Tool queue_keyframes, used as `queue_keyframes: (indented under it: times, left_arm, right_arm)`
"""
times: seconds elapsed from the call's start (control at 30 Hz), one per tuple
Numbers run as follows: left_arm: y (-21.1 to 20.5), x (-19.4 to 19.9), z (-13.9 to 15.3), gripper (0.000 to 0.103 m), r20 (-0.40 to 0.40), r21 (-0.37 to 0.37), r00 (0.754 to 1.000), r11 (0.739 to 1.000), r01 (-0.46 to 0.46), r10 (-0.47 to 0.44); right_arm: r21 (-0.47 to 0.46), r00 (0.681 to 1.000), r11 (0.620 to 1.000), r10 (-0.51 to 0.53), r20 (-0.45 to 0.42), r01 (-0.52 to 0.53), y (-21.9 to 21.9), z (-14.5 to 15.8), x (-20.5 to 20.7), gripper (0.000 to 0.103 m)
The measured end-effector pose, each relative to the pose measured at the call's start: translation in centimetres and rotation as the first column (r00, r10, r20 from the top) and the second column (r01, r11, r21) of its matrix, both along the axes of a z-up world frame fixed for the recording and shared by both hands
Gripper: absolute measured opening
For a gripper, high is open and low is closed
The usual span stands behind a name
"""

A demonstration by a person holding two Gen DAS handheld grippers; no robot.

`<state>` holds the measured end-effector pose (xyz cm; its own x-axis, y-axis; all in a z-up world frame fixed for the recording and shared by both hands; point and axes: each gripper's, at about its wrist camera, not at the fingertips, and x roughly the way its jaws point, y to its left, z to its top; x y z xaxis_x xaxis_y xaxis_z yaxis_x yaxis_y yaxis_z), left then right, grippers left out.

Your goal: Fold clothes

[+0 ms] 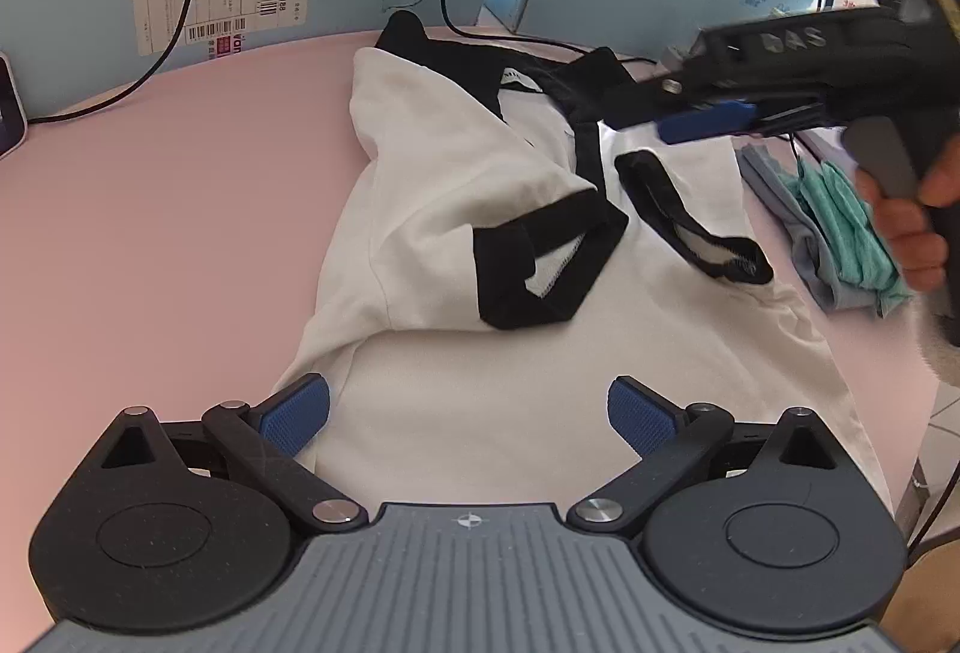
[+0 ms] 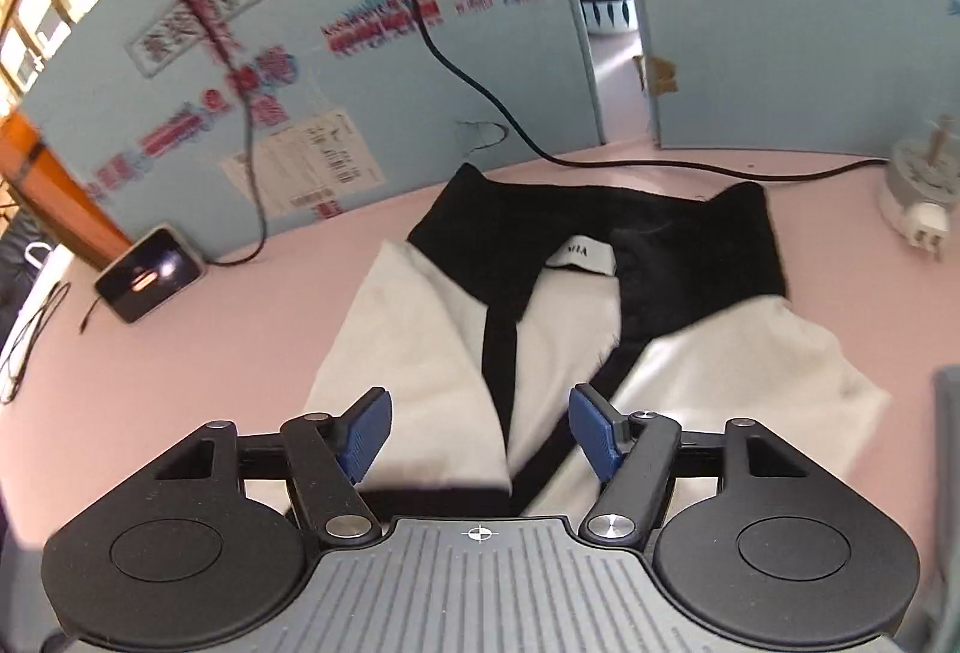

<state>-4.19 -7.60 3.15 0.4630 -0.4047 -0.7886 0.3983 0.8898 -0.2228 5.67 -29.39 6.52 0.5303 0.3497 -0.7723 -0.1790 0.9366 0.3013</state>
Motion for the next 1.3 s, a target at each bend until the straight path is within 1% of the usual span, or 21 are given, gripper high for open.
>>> queue_keyframes:
  times: [0.07, 0.17, 0.4, 0.47, 0.53, 0.83, 1.0, 1.3]
  left_arm:
    - [0.2, -0.5, 0.3, 0.100, 0.004, 0.005, 1.000, 1.000, 0.005, -0.005]
    - [0.5, -1.5, 0.7, 0.100, 0.015, 0.016, 1.000, 1.000, 0.005, -0.005]
    - [1.4, -4.0, 1.4, 0.100, 0.015, 0.058, 1.000, 0.998, 0.016, -0.017]
    - [1.9, -4.7, 1.5, 0.100, 0.011, 0.072, 1.000, 0.997, 0.022, -0.023]
    - [2.4, -5.3, 1.7, 0.100, 0.010, 0.086, 1.000, 0.996, 0.027, -0.028]
    - [5.3, -8.2, 1.1, 0.100, -0.049, 0.150, 0.998, 0.987, 0.049, -0.042]
    - [5.9, -9.0, 0.7, 0.100, -0.070, 0.156, 0.997, 0.987, 0.047, -0.036]
    - [6.3, -9.7, 0.3, 0.100, -0.095, 0.154, 0.995, 0.987, 0.052, -0.037]
  right_arm:
    - [-0.035, 1.000, 0.999, -0.001, 0.001, 0.001, -0.3, 0.8, -1.6, 0.067]
    - [-0.069, 1.000, 0.997, -0.025, 0.010, 0.025, -0.4, 1.6, -3.8, 0.073]
    - [-0.121, 0.998, 0.991, -0.065, -0.006, 0.063, -0.1, 1.0, -6.8, 0.074]
    - [-0.129, 0.997, 0.989, -0.071, -0.005, 0.070, -0.2, 1.1, -7.7, 0.075]
    - [-0.138, 0.997, 0.987, -0.081, -0.003, 0.080, -0.2, 1.2, -8.4, 0.080]
    - [-0.162, 0.992, 0.979, -0.122, 0.007, 0.122, -0.7, 1.5, -10.8, 0.082]
    - [-0.177, 0.991, 0.975, -0.137, -0.004, 0.134, -0.8, 1.2, -11.8, 0.083]
    - [-0.208, 0.987, 0.968, -0.151, -0.056, 0.136, -0.8, -0.1, -13.9, 0.084]
